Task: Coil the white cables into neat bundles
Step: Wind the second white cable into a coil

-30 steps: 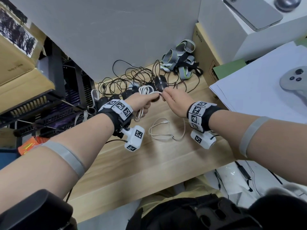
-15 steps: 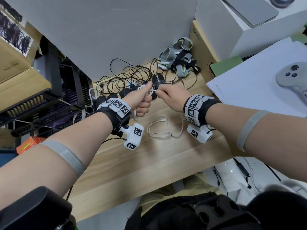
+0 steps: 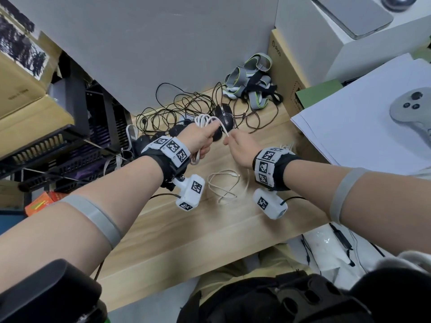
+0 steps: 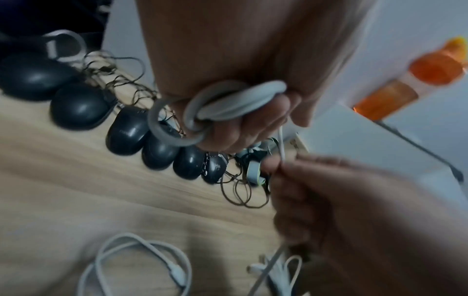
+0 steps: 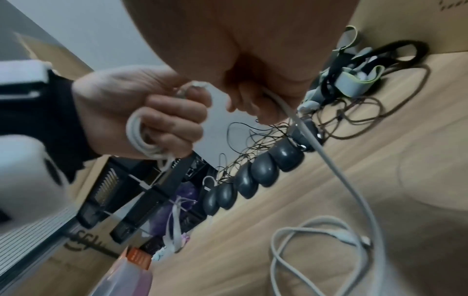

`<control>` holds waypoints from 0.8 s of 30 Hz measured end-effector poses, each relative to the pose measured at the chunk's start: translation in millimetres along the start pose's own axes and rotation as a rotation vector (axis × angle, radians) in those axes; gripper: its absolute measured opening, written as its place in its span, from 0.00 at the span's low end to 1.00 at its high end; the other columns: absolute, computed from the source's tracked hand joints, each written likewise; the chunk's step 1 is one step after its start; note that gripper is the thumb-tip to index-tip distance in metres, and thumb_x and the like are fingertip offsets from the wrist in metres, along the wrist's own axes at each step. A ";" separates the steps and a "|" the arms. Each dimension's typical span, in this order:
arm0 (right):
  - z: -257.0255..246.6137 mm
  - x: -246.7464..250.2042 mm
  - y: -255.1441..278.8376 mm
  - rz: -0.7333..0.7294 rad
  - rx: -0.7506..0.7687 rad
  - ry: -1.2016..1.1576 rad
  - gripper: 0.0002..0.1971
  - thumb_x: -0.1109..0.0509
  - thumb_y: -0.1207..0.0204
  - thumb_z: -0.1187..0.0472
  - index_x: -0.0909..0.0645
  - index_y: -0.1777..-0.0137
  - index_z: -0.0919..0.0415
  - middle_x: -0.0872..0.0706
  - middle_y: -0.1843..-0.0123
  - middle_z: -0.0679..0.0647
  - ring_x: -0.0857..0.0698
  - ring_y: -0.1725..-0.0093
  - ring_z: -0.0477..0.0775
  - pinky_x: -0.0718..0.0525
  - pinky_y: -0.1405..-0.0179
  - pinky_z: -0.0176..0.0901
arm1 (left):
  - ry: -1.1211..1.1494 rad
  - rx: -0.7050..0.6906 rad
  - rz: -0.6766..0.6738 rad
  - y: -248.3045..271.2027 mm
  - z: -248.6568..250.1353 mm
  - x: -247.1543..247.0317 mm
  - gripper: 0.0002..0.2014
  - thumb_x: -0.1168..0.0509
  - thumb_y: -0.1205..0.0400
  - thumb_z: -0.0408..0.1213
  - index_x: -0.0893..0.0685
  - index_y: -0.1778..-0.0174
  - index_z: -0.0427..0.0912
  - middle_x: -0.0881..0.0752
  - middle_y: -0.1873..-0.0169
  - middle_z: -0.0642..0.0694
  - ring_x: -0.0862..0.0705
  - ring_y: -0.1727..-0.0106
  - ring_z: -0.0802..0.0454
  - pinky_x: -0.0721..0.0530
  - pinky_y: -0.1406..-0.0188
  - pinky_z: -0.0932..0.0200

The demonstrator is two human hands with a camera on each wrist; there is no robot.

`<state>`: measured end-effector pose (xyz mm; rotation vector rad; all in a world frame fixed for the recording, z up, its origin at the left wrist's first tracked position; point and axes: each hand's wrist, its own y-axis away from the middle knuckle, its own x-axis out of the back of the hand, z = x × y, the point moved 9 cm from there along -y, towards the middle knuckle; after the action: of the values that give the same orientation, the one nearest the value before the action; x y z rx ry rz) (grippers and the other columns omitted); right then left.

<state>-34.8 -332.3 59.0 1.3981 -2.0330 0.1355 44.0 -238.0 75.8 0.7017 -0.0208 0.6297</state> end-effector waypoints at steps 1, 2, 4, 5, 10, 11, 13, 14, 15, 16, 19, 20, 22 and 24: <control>-8.6 -0.8 -0.6 -0.006 0.035 0.004 0.12 0.44 0.16 0.61 0.19 0.51 0.61 0.17 0.56 0.57 0.19 0.53 0.58 0.26 0.54 0.44 | -0.087 -0.006 0.028 0.4 -0.8 1.5 0.27 0.35 0.22 0.64 0.22 0.67 0.40 0.31 0.84 0.46 0.33 0.83 0.47 0.32 0.77 0.60; -15.1 -2.6 -1.8 -0.012 0.064 0.009 0.11 0.44 0.17 0.60 0.20 0.55 0.57 0.16 0.58 0.56 0.18 0.55 0.58 0.26 0.56 0.43 | -0.160 -0.003 0.061 0.2 -1.9 3.8 0.30 0.34 0.27 0.69 0.20 0.68 0.40 0.28 0.83 0.45 0.30 0.81 0.45 0.28 0.75 0.57; -24.5 -4.0 -2.2 -0.020 0.085 0.010 0.13 0.43 0.18 0.57 0.20 0.60 0.56 0.12 0.64 0.54 0.15 0.62 0.56 0.21 0.60 0.44 | -0.228 0.010 0.111 -1.6 -3.8 7.8 0.33 0.35 0.32 0.74 0.23 0.75 0.42 0.24 0.81 0.43 0.26 0.79 0.44 0.23 0.73 0.54; -27.4 -5.0 -1.6 -0.028 0.087 0.009 0.15 0.43 0.18 0.55 0.18 0.60 0.57 0.11 0.67 0.53 0.14 0.65 0.54 0.18 0.60 0.45 | -0.220 0.024 0.129 -2.6 -4.5 9.1 0.32 0.34 0.32 0.74 0.24 0.76 0.43 0.24 0.81 0.42 0.25 0.79 0.45 0.23 0.73 0.55; -38.7 -24.8 5.5 -0.156 0.136 0.028 0.11 0.44 0.19 0.56 0.22 0.47 0.60 0.13 0.67 0.52 0.14 0.65 0.53 0.15 0.57 0.51 | -0.224 0.041 0.333 -5.5 3.1 28.6 0.13 0.33 0.20 0.45 0.22 0.66 0.43 0.22 0.77 0.46 0.25 0.80 0.49 0.31 0.86 0.68; -41.2 -31.5 9.8 -0.202 0.153 0.023 0.10 0.44 0.19 0.58 0.25 0.44 0.59 0.12 0.65 0.52 0.14 0.65 0.52 0.15 0.58 0.50 | -0.225 0.036 0.382 -6.0 3.2 33.7 0.11 0.34 0.18 0.44 0.21 0.62 0.42 0.21 0.74 0.46 0.25 0.78 0.49 0.30 0.87 0.69; -42.7 -47.0 22.1 -0.302 0.179 0.043 0.08 0.44 0.19 0.64 0.25 0.45 0.62 0.11 0.59 0.56 0.14 0.61 0.54 0.16 0.57 0.48 | -0.134 0.018 0.448 -6.6 2.7 41.8 0.10 0.36 0.17 0.45 0.22 0.55 0.42 0.20 0.69 0.45 0.23 0.74 0.48 0.26 0.81 0.66; -41.6 -55.8 29.4 -0.350 0.188 0.079 0.08 0.44 0.18 0.66 0.24 0.46 0.64 0.12 0.57 0.59 0.15 0.60 0.56 0.17 0.58 0.47 | -0.034 0.022 0.463 -6.0 1.3 44.6 0.10 0.37 0.16 0.45 0.23 0.55 0.42 0.20 0.69 0.45 0.22 0.72 0.47 0.24 0.79 0.64; -38.6 -64.8 36.5 -0.397 0.197 0.117 0.08 0.44 0.18 0.66 0.23 0.47 0.65 0.12 0.57 0.60 0.15 0.60 0.58 0.18 0.59 0.46 | 0.104 0.048 0.458 -5.6 -2.9 45.0 0.11 0.37 0.14 0.46 0.23 0.55 0.41 0.19 0.72 0.46 0.21 0.72 0.47 0.22 0.79 0.62; -33.5 -73.0 42.4 -0.440 0.196 0.150 0.08 0.44 0.16 0.64 0.23 0.50 0.63 0.12 0.58 0.59 0.16 0.62 0.57 0.19 0.61 0.46 | 0.261 0.079 0.431 -3.2 -5.3 41.6 0.13 0.38 0.13 0.45 0.24 0.57 0.39 0.19 0.76 0.47 0.20 0.74 0.48 0.19 0.79 0.61; -16.7 -84.4 50.7 -0.515 0.171 0.178 0.12 0.47 0.13 0.57 0.25 0.54 0.57 0.16 0.66 0.49 0.21 0.69 0.46 0.27 0.62 0.42 | 0.493 0.128 0.290 1.7 -5.5 29.3 0.18 0.40 0.10 0.45 0.30 0.66 0.43 0.29 0.85 0.50 0.29 0.84 0.53 0.29 0.85 0.66; -14.4 -84.0 51.9 -0.531 0.189 0.218 0.13 0.48 0.13 0.55 0.24 0.54 0.55 0.17 0.66 0.46 0.23 0.69 0.45 0.28 0.60 0.40 | 0.503 0.145 0.226 2.8 -5.5 24.5 0.20 0.41 0.10 0.45 0.33 0.68 0.46 0.34 0.86 0.52 0.35 0.86 0.56 0.37 0.86 0.69; -11.7 -78.3 52.8 -0.543 0.247 0.308 0.14 0.46 0.12 0.55 0.21 0.54 0.55 0.17 0.63 0.49 0.25 0.67 0.47 0.34 0.60 0.35 | 0.434 0.186 0.089 3.0 -8.2 16.9 0.22 0.41 0.10 0.50 0.34 0.70 0.49 0.37 0.85 0.53 0.39 0.88 0.58 0.44 0.87 0.72; -3.1 -65.7 46.8 -0.511 0.199 0.287 0.17 0.43 0.13 0.52 0.18 0.55 0.60 0.18 0.61 0.54 0.25 0.67 0.49 0.34 0.62 0.37 | 0.245 0.229 -0.021 4.4 -14.6 11.3 0.23 0.40 0.12 0.54 0.33 0.70 0.49 0.37 0.84 0.53 0.39 0.88 0.58 0.42 0.87 0.71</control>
<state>-59.9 -258.8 36.8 1.8582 -1.4129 0.3012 48.0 -220.5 69.6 0.8394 0.2888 0.7011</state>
